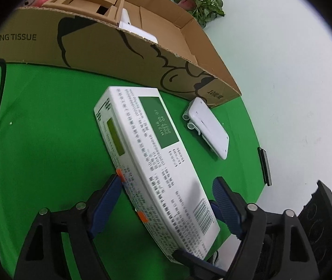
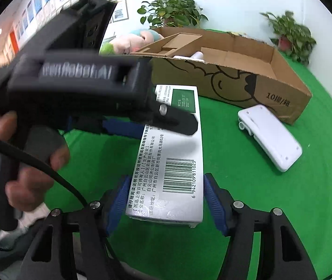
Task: Organize objects
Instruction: 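Lift the medicine box with the right gripper and carry it over the large box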
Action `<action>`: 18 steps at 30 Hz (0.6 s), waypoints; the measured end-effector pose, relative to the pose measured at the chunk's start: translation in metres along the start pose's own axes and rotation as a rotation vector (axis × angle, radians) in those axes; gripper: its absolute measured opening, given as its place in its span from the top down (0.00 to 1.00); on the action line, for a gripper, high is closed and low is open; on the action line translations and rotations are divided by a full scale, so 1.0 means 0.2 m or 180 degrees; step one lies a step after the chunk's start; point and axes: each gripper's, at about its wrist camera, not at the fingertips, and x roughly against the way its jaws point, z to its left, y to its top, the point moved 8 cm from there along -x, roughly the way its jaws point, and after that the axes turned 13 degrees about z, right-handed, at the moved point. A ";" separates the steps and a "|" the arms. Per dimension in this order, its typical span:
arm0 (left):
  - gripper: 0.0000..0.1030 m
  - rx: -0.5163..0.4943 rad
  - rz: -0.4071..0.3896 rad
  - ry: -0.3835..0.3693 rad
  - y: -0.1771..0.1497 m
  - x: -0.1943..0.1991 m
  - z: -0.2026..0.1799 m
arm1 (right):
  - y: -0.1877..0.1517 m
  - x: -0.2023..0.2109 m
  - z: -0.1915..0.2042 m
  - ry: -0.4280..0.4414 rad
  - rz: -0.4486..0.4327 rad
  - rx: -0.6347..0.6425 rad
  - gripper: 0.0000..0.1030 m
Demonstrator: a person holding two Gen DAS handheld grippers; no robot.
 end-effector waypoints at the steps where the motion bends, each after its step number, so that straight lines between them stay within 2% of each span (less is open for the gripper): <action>1: 0.30 0.0018 0.0007 -0.0005 -0.01 0.00 0.01 | 0.00 0.00 -0.01 0.0086 0.0006 -0.0084 0.41; 4: 0.36 0.0097 -0.0021 -0.0026 -0.01 0.01 0.03 | 0.00 0.03 -0.02 0.0339 -0.0002 -0.0263 0.41; 6: 0.39 0.0125 -0.0035 0.0007 -0.01 0.01 0.04 | 0.00 0.03 -0.01 0.0399 -0.0006 -0.0283 0.41; 9: 0.45 0.0197 -0.0022 0.0066 -0.02 0.02 0.05 | -0.01 0.03 0.00 0.0410 0.0002 -0.0281 0.41; 13: 0.48 0.0223 -0.0059 0.0064 -0.01 0.05 0.05 | 0.02 0.01 -0.02 0.0384 -0.0031 -0.0237 0.41; 18: 0.50 0.0150 -0.0202 0.0047 0.02 0.13 -0.02 | 0.04 0.08 -0.01 0.0286 -0.0182 -0.0168 0.41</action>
